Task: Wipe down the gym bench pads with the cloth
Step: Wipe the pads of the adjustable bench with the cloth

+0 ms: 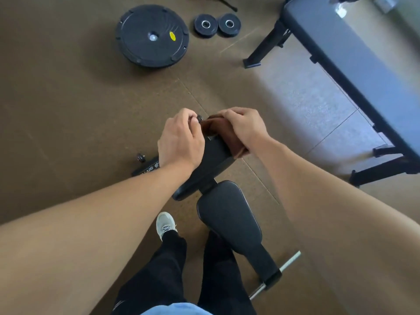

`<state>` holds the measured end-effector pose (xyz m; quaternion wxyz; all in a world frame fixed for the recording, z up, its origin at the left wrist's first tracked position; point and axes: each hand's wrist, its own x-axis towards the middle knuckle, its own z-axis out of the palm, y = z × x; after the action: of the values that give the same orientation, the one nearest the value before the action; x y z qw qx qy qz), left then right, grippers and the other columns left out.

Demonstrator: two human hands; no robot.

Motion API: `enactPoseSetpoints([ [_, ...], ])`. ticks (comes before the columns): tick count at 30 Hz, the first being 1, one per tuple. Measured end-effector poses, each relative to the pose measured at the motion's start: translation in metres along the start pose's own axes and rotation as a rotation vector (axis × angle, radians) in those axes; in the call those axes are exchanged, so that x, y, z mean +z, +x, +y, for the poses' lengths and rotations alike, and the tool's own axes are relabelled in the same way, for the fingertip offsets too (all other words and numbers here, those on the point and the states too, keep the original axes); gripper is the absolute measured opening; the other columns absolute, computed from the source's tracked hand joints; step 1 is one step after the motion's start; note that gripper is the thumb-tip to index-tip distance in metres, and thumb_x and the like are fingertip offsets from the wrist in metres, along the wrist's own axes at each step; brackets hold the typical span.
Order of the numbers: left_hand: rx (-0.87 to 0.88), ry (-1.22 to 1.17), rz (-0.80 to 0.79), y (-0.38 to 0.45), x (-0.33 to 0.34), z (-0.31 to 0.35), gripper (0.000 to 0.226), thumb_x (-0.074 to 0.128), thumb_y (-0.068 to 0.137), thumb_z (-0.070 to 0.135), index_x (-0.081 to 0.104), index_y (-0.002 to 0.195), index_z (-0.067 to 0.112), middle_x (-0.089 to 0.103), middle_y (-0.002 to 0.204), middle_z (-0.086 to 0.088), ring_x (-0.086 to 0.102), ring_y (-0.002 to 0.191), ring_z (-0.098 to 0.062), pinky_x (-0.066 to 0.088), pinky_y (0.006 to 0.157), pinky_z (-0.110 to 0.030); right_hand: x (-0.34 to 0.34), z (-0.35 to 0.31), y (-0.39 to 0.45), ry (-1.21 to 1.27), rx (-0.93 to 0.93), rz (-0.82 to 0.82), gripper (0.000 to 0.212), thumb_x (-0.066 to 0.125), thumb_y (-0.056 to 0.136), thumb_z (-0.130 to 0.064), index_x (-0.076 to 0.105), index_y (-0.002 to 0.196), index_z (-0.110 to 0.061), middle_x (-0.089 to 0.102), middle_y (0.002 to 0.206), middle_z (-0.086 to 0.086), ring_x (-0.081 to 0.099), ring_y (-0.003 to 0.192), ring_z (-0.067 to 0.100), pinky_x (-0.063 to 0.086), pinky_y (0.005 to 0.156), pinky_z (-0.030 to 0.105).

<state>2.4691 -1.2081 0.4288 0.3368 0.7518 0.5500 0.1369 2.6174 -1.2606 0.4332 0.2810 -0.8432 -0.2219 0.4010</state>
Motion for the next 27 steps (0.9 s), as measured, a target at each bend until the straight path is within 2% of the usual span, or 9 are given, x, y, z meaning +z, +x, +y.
enactPoseSetpoints([
  [3, 0.012, 0.141, -0.004, -0.002, 0.0, 0.008, 0.025, 0.034, 0.106, 0.03, 0.056, 0.113, 0.024, 0.051, 0.098, 0.012, 0.054, 0.105, -0.018, 0.033, 0.077, -0.034, -0.015, 0.02, -0.002, 0.261, 0.0, -0.049, 0.031, 0.05, 0.105, -0.031, 0.079, 0.104, -0.039, 0.072, 0.108, -0.022, 0.064, 0.103, -0.003, 0.047, 0.108, 0.036],
  [5, 0.018, 0.225, 0.007, -0.002, 0.002, 0.007, 0.026, 0.032, 0.106, 0.031, 0.055, 0.116, 0.025, 0.06, 0.105, 0.009, 0.054, 0.107, -0.018, 0.032, 0.076, -0.035, 0.0, 0.035, -0.019, 0.309, 0.019, 0.087, 0.029, 0.049, 0.106, -0.042, 0.072, 0.123, -0.04, 0.067, 0.125, -0.021, 0.06, 0.12, 0.003, 0.042, 0.115, 0.037],
  [9, -0.012, 0.291, 0.01, -0.003, 0.004, 0.009, 0.028, 0.031, 0.106, 0.03, 0.055, 0.119, 0.024, 0.065, 0.114, 0.005, 0.057, 0.106, -0.021, 0.033, 0.074, -0.036, 0.035, 0.042, -0.065, 0.105, -0.065, 0.257, 0.055, 0.043, 0.1, -0.06, 0.043, 0.152, -0.042, 0.032, 0.164, -0.011, 0.019, 0.156, 0.011, 0.02, 0.126, 0.04],
  [14, -0.045, 0.345, 0.016, -0.002, 0.006, 0.011, 0.028, 0.031, 0.106, 0.033, 0.057, 0.115, 0.025, 0.065, 0.111, 0.004, 0.058, 0.101, -0.022, 0.035, 0.074, -0.038, 0.015, 0.046, -0.036, 0.171, -0.138, 0.191, 0.046, 0.043, 0.098, -0.058, 0.057, 0.138, -0.041, 0.055, 0.142, -0.016, 0.045, 0.137, 0.008, 0.035, 0.113, 0.032],
  [17, -0.051, 0.377, 0.031, -0.003, 0.006, 0.011, 0.029, 0.031, 0.106, 0.033, 0.058, 0.111, 0.025, 0.066, 0.106, 0.005, 0.059, 0.097, -0.021, 0.036, 0.072, -0.037, -0.007, 0.048, -0.009, 0.316, 0.058, -0.029, 0.024, 0.052, 0.103, -0.05, 0.074, 0.105, -0.039, 0.072, 0.102, -0.018, 0.067, 0.109, 0.012, 0.052, 0.098, 0.036],
  [19, -0.061, 0.383, 0.037, -0.003, 0.007, 0.012, 0.028, 0.032, 0.105, 0.033, 0.059, 0.106, 0.025, 0.065, 0.103, 0.007, 0.058, 0.095, -0.02, 0.035, 0.073, -0.037, -0.02, 0.042, 0.001, 0.481, 0.227, -0.182, 0.026, 0.07, 0.092, -0.054, 0.076, 0.103, -0.031, 0.074, 0.086, -0.014, 0.074, 0.085, 0.013, 0.061, 0.08, 0.035],
  [21, -0.07, 0.379, 0.051, -0.004, 0.007, 0.014, 0.027, 0.032, 0.104, 0.032, 0.059, 0.103, 0.025, 0.065, 0.102, 0.008, 0.057, 0.094, -0.019, 0.034, 0.073, -0.036, -0.022, 0.042, 0.002, 0.58, 0.361, -0.165, 0.036, 0.08, 0.082, -0.052, 0.075, 0.108, -0.026, 0.076, 0.078, -0.01, 0.073, 0.076, 0.013, 0.062, 0.082, 0.038],
  [24, -0.073, 0.392, 0.06, -0.004, 0.008, 0.015, 0.028, 0.032, 0.105, 0.031, 0.06, 0.102, 0.024, 0.064, 0.101, 0.008, 0.056, 0.092, -0.018, 0.033, 0.073, -0.036, -0.01, 0.051, -0.01, 0.606, 0.314, -0.108, 0.029, 0.064, 0.09, -0.063, 0.073, 0.108, -0.041, 0.078, 0.097, -0.013, 0.073, 0.099, 0.017, 0.058, 0.092, 0.04],
  [27, -0.072, 0.408, 0.049, -0.002, 0.008, 0.013, 0.03, 0.031, 0.105, 0.029, 0.06, 0.1, 0.023, 0.065, 0.099, 0.008, 0.055, 0.09, -0.018, 0.033, 0.072, -0.036, -0.001, 0.054, -0.027, 0.4, 0.102, 0.042, 0.038, 0.041, 0.101, -0.062, 0.063, 0.128, -0.047, 0.066, 0.127, -0.019, 0.061, 0.121, 0.009, 0.051, 0.103, 0.039],
])
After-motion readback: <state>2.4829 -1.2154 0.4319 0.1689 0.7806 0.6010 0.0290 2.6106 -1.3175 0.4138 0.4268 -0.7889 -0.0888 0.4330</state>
